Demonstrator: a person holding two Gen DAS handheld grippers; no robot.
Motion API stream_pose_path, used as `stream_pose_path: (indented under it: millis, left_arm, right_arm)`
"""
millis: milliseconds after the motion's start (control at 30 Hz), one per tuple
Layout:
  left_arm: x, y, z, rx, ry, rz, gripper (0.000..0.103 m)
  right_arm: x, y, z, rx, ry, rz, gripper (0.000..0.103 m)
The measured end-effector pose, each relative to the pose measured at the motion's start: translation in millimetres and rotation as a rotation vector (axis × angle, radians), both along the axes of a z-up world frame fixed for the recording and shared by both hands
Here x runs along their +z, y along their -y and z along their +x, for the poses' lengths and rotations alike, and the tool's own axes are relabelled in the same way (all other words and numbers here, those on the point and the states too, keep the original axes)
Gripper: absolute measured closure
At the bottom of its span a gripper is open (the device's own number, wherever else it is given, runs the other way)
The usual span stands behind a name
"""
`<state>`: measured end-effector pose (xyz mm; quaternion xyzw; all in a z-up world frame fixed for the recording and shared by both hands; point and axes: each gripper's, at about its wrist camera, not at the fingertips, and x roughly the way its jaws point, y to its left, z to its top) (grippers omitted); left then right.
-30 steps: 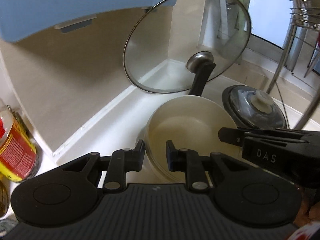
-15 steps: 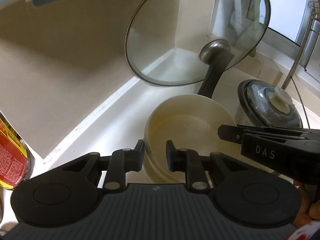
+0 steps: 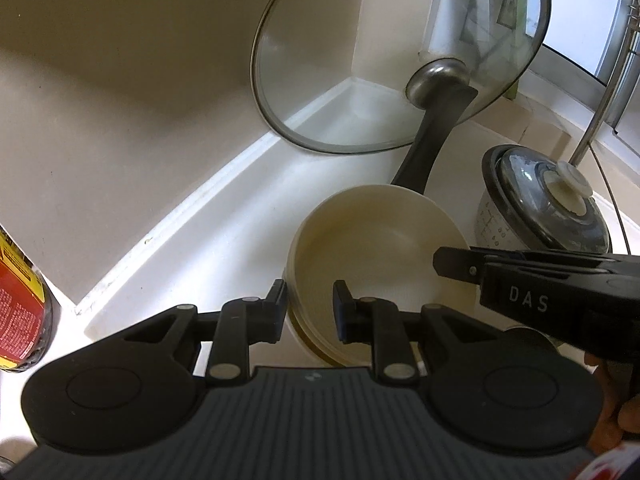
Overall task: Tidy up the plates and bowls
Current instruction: 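Lift the cream bowls with both grippers and carry them over the white floral bowl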
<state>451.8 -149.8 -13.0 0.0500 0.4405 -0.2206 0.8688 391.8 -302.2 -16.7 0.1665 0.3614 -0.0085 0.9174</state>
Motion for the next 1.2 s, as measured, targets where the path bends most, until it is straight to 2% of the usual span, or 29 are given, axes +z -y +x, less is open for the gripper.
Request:
stream_pose_path:
  millis: [367, 600, 1200]
  left_arm:
    - [2, -1, -1, 0.008, -0.003, -0.009, 0.077]
    - [7, -4, -2, 0.009, 0.014, -0.011, 0.077]
    - [5, -9, -20, -0.015, -0.016, -0.044, 0.077]
  right_arm:
    - [1, 1, 3, -0.001, -0.020, 0.013, 0.088]
    - [3, -1, 0, 0.002, 0.001, -0.001, 0.079]
    - [1, -12, -29, -0.006, 0.018, 0.034, 0.081]
